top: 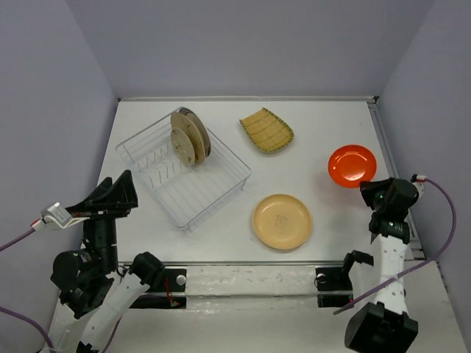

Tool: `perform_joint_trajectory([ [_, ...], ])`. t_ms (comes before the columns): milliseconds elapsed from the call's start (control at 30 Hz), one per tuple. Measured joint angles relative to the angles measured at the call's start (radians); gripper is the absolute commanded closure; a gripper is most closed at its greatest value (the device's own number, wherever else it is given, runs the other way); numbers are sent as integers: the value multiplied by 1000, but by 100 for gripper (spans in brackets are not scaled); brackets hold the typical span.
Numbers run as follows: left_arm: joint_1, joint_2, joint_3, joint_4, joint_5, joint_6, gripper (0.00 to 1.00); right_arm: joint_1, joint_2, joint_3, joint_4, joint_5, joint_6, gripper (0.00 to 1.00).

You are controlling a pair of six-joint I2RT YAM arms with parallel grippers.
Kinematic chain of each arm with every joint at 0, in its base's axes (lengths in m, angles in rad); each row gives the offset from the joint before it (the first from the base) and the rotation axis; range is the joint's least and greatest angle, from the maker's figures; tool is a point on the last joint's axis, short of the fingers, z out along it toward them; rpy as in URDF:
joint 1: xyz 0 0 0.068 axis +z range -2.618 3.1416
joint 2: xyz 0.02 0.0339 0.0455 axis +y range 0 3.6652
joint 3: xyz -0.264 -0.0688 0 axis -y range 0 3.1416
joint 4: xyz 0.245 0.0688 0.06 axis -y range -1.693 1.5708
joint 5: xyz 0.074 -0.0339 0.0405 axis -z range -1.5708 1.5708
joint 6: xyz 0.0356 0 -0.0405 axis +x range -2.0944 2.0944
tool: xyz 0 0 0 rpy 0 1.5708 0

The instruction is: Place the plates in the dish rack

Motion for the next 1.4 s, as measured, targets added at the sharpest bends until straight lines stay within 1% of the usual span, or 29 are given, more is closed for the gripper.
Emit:
perform_joint_trajectory([
  [33,1,1,0,0,2,2,1,29,-26,54,-33,9,-12,93],
  [100,8,8,0,2,6,8,1,107,-29,170,-66,37,-39,93],
  [167,15,21,0,2,9,10,1,225,1,315,-87,69,-65,93],
  [200,21,30,0,2,11,12,1,332,29,406,-78,106,-85,93],
  [233,29,38,0,1,11,12,1,391,46,447,-77,136,-94,93],
  [300,47,54,0,0,10,12,1,579,116,565,-76,200,-128,93],
  [333,55,58,0,-1,10,12,1,724,170,636,-85,270,-156,93],
  [367,61,60,0,-1,8,12,1,866,248,727,-102,373,-190,93],
  [400,68,62,0,-1,5,11,1,965,325,808,-96,438,-225,93],
  [433,72,62,0,-1,0,12,1,1091,433,920,-92,511,-263,93],
  [467,75,62,0,-1,-2,11,1,1152,531,988,-91,538,-289,93],
  [500,77,62,0,-1,-6,12,1,1222,645,1096,-99,576,-320,93],
  [533,80,62,0,-1,-10,12,1,1266,734,1177,-109,605,-348,93],
  [600,80,62,0,-1,-15,12,1,1315,902,1316,-132,655,-395,93],
  [633,80,62,0,-1,-16,11,1,1347,1024,1435,-167,686,-428,93],
  [700,80,63,0,-2,-17,11,1,1387,1210,1618,-218,750,-481,93],
  [800,80,64,0,-8,-24,4,1,1423,1415,1855,-312,824,-532,93],
  [900,77,64,0,-26,-49,-11,1,1461,1582,2033,-372,902,-573,93],
  [1033,71,64,0,-48,-79,-28,1,1495,1678,2113,-393,964,-596,93],
  [1300,61,64,0,-63,-92,-39,1,1520,1765,2136,-381,1035,-620,93],
  [1400,60,64,0,-63,-92,-40,1,1520,1794,2145,-350,1054,-626,93],
])
